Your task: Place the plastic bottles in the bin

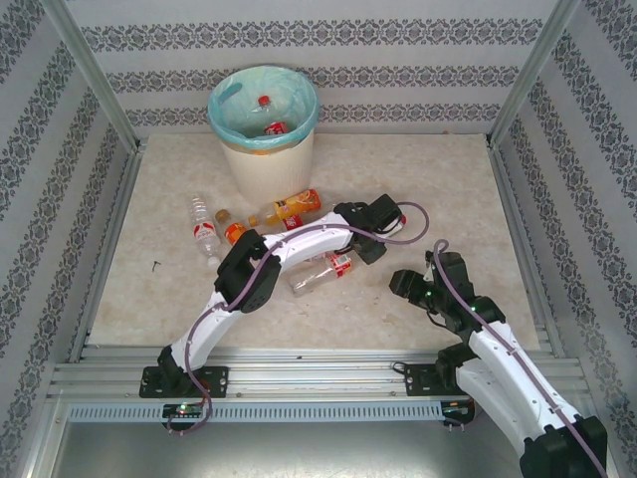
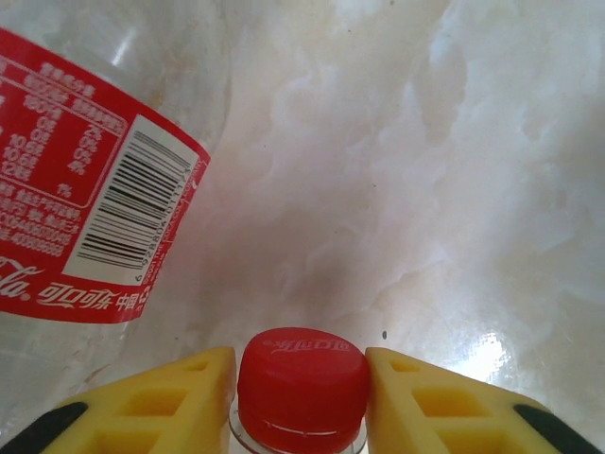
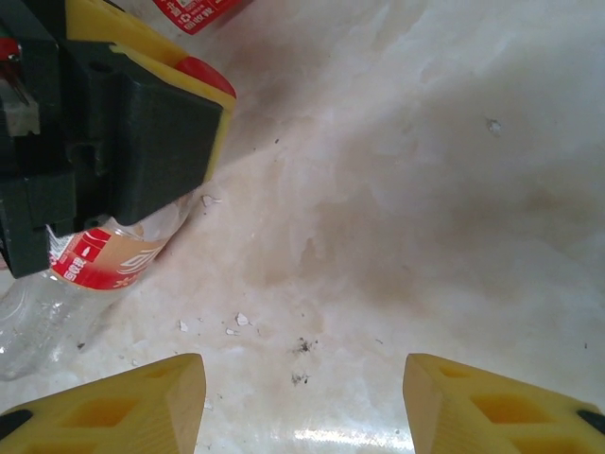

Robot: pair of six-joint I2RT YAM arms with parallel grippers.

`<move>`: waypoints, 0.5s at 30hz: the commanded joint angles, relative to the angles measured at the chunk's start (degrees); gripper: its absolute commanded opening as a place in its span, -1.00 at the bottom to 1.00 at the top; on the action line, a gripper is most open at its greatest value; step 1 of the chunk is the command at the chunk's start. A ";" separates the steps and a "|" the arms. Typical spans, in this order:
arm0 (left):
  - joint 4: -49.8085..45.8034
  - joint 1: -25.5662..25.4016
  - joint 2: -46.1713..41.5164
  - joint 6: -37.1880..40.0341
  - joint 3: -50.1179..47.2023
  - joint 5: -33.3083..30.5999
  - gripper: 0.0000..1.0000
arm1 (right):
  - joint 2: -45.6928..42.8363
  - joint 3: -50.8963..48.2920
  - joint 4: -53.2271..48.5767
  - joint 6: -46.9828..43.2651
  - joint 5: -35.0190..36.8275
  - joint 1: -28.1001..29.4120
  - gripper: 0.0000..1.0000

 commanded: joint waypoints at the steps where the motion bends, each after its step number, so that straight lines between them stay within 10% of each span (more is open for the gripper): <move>1: -2.52 -1.05 0.60 1.33 1.77 0.44 -0.05 | 0.18 1.64 0.50 -0.73 0.47 0.73 0.17; 15: -5.37 -2.10 4.07 2.31 4.43 -1.28 -0.10 | 1.01 1.99 1.03 0.42 2.68 4.10 0.17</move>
